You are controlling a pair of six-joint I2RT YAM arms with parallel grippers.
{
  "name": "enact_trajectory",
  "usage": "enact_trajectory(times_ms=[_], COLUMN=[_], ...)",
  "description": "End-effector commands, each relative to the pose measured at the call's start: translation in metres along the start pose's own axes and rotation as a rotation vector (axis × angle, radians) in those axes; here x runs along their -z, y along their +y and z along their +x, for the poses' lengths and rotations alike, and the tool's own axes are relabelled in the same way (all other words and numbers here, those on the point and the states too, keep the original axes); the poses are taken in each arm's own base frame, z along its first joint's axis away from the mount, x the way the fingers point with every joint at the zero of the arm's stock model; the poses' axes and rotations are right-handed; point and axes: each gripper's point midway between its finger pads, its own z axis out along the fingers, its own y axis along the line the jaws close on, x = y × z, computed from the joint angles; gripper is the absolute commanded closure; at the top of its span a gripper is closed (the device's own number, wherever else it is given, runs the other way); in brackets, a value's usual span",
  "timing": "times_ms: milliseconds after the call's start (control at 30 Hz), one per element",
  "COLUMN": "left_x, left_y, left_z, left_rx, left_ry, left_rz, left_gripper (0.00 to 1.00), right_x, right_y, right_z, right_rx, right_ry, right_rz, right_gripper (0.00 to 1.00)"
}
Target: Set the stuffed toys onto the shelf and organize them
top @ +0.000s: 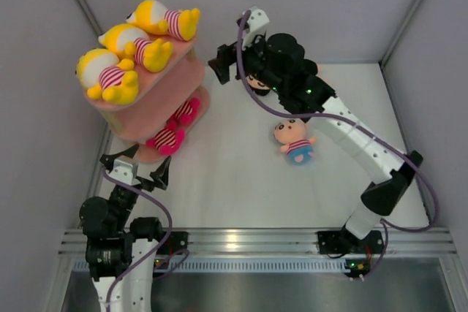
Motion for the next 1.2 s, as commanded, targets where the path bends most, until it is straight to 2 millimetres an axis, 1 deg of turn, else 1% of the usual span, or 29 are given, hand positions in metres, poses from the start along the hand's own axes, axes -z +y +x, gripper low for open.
enact_trajectory(times_ms=[0,33,67,100,133,167,200,233,267,300,333,367,433,467,533,567,633,700,800,833,867,900,933,1000,1033,1067,1100,1133,1167], left_x=[-0.001,0.0,0.001,0.001,0.003,0.004,0.004,0.004,0.005,0.004,0.004,0.003,0.002,0.002,0.003,0.003,0.005,0.009,0.014,0.016,0.019,0.022,0.024,0.03,0.031,0.033,0.033,0.034,0.034], left_y=[0.03,0.039,0.046,0.05,0.052,0.053,0.053,0.051,0.049,0.048,0.045,0.044,0.043,0.043,0.047,0.05,0.059,0.067,0.08,0.083,0.088,0.094,0.097,0.103,0.104,0.105,0.106,0.106,0.106], left_z=[0.01,0.015,0.016,0.019,0.021,0.022,0.023,0.024,0.026,0.027,0.028,0.029,0.032,0.033,0.037,0.039,0.045,0.047,0.053,0.055,0.06,0.063,0.066,0.068,0.068,0.065,0.065,0.065,0.066], left_rx=[-0.056,-0.065,-0.084,-0.091,-0.1,-0.11,-0.113,-0.114,-0.112,-0.111,-0.106,-0.104,-0.105,-0.108,-0.119,-0.125,-0.152,-0.178,-0.225,-0.232,-0.232,-0.233,-0.227,-0.218,-0.214,-0.211,-0.207,-0.203,-0.2], left_ry=[0.031,0.047,0.056,0.068,0.076,0.082,0.085,0.087,0.092,0.094,0.094,0.095,0.101,0.103,0.115,0.121,0.143,0.156,0.185,0.191,0.209,0.222,0.228,0.233,0.232,0.225,0.226,0.224,0.225], left_rz=[-0.147,-0.198,-0.227,-0.246,-0.261,-0.265,-0.263,-0.252,-0.245,-0.235,-0.222,-0.214,-0.207,-0.206,-0.223,-0.236,-0.278,-0.324,-0.385,-0.401,-0.435,-0.475,-0.493,-0.544,-0.556,-0.567,-0.572,-0.578,-0.58], left_gripper=[0.01,0.01,0.01,0.01,0.01,0.01,0.01,0.01,0.01,0.01,0.01,0.01,0.01,0.01,0.01,0.01,0.01,0.01,0.02,0.02,0.01,0.02,0.01,0.01,0.02,0.01,0.01,0.01,0.01], right_x=[0.047,0.052,0.058,0.07,0.078,0.095,0.107,0.119,0.14,0.154,0.166,0.183,0.199,0.213,0.222,0.226,0.228,0.224,0.209,0.207,0.203,0.201,0.199,0.199,0.195,0.194,0.194,0.183,0.177], right_y=[-0.032,-0.045,-0.08,-0.093,-0.112,-0.143,-0.15,-0.16,-0.17,-0.177,-0.179,-0.179,-0.176,-0.173,-0.171,-0.17,-0.17,-0.171,-0.165,-0.162,-0.158,-0.157,-0.155,-0.155,-0.157,-0.161,-0.155,-0.156,-0.154], right_z=[0.009,0.025,0.061,0.077,0.096,0.145,0.154,0.173,0.219,0.226,0.242,0.271,0.287,0.311,0.319,0.331,0.336,0.342,0.349,0.353,0.36,0.362,0.366,0.366,0.356,0.345,0.339,0.311,0.291], right_rx=[-0.072,-0.1,-0.139,-0.22,-0.263,-0.313,-0.353,-0.374,-0.399,-0.408,-0.413,-0.423,-0.449,-0.459,-0.479,-0.493,-0.501,-0.509,-0.528,-0.536,-0.554,-0.561,-0.568,-0.572,-0.566,-0.542,-0.517,-0.474,-0.436], right_ry=[0.058,0.099,0.176,0.22,0.258,0.351,0.348,0.373,0.456,0.451,0.48,0.542,0.555,0.599,0.583,0.582,0.564,0.544,0.538,0.542,0.558,0.56,0.573,0.584,0.571,0.551,0.565,0.516,0.477], right_rz=[0.054,0.081,0.151,0.182,0.238,0.33,0.362,0.405,0.474,0.541,0.573,0.607,0.638,0.653,0.672,0.678,0.679,0.669,0.599,0.581,0.56,0.555,0.543,0.545,0.546,0.56,0.557,0.543,0.542], right_gripper=[0.09,0.09,0.09,0.09,0.09,0.09,0.09,0.09,0.09,0.09,0.08,0.08,0.08,0.08,0.09,0.1,0.11,0.14,0.27,0.38,0.46,0.54,0.73,0.92,1.0,1.0,1.0,1.0,1.0])
